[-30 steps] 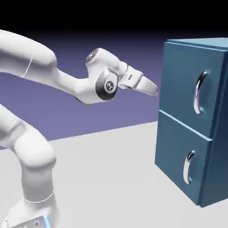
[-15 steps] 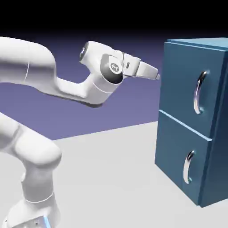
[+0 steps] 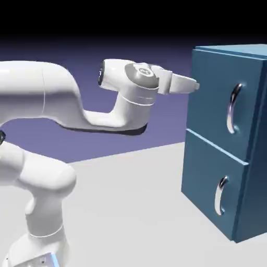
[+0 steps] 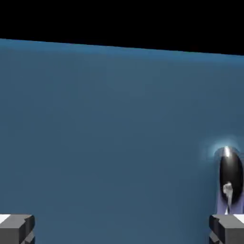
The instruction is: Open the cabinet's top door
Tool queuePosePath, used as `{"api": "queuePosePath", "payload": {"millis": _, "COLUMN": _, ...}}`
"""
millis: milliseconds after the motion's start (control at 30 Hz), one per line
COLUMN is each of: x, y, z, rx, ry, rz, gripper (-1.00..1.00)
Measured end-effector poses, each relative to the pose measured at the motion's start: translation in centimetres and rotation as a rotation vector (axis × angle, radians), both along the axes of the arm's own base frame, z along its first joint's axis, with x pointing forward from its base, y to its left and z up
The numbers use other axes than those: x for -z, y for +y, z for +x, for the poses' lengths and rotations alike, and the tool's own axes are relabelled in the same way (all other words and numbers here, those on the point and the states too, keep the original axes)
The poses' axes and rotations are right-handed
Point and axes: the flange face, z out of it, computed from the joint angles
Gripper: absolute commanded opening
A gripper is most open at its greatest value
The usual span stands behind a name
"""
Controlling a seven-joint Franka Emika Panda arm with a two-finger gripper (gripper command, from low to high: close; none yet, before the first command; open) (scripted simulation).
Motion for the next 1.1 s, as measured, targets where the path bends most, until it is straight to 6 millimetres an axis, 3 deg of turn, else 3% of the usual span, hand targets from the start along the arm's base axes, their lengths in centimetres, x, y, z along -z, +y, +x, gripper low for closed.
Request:
{"api": "queuePosePath", "payload": {"millis": 267, "x": 2.4, "y": -3.4, "z": 1.8, "rx": 0.007, "ry": -0.076, "rz": 0.031, "gripper": 0.0}}
{"api": "queuePosePath", "payload": {"millis": 667, "x": 8.7, "y": -8.2, "z": 5.9, "rx": -0.002, "ry": -0.157, "rz": 0.074, "gripper": 0.0}}
{"api": "queuePosePath", "payload": {"millis": 733, "x": 8.9, "y": -8.3, "z": 6.0, "rx": -0.003, "ry": -0.157, "rz": 0.075, "gripper": 0.0}}
{"api": "queuePosePath", "payload": {"millis": 867, "x": 8.8, "y": -8.1, "z": 10.1, "rx": -0.003, "ry": -0.157, "rz": 0.076, "gripper": 0.0}}
{"api": "queuePosePath", "payload": {"millis": 900, "x": 8.9, "y": -8.0, "z": 10.9, "rx": -0.003, "ry": -0.157, "rz": 0.075, "gripper": -1.0}}
{"api": "queuePosePath", "payload": {"millis": 967, "x": 8.9, "y": -8.0, "z": 10.9, "rx": -0.003, "ry": -0.157, "rz": 0.075, "gripper": -1.0}}
{"api": "queuePosePath", "payload": {"millis": 1100, "x": 8.8, "y": -6.8, "z": 8.6, "rx": 0.081, "ry": -0.159, "rz": 0.07, "gripper": -1.0}}
